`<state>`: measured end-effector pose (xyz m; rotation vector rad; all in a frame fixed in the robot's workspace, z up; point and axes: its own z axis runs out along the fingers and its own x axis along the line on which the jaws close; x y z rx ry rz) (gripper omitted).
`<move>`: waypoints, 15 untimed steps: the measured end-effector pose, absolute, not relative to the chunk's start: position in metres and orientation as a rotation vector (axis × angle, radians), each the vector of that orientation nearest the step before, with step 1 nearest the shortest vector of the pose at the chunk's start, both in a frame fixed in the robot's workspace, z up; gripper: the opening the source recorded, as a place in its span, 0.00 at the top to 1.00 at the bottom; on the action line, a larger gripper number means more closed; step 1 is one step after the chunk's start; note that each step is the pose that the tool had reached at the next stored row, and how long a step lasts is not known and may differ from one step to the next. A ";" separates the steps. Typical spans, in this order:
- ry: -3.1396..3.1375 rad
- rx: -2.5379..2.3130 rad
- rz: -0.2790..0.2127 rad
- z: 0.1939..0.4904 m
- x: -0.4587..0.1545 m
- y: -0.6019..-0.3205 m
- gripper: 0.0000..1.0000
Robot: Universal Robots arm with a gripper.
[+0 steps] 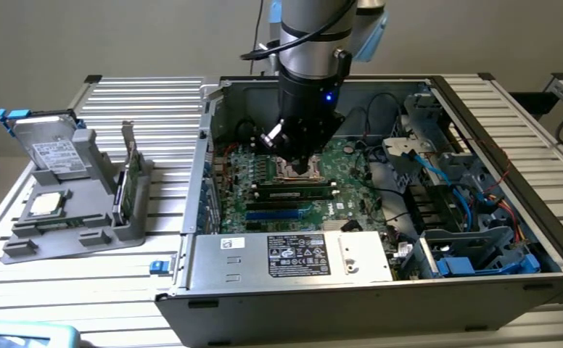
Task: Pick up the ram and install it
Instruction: 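Press down the ram until it locks into place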
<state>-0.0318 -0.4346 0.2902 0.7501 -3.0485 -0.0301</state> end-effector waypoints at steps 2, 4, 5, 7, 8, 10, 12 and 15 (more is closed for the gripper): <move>-3.058 0.711 -0.031 0.291 -0.032 -0.435 0.89; -3.066 0.679 -0.035 0.293 -0.032 -0.435 0.89; -3.070 0.662 -0.036 0.295 -0.032 -0.435 0.89; -3.077 0.631 -0.038 0.299 -0.032 -0.435 0.89; -3.081 0.615 -0.039 0.301 -0.032 -0.435 0.89; -3.088 0.580 -0.039 0.306 -0.032 -0.435 0.89; -3.094 0.546 -0.039 0.310 -0.032 -0.435 0.89; -3.103 0.494 -0.039 0.317 -0.032 -0.435 0.89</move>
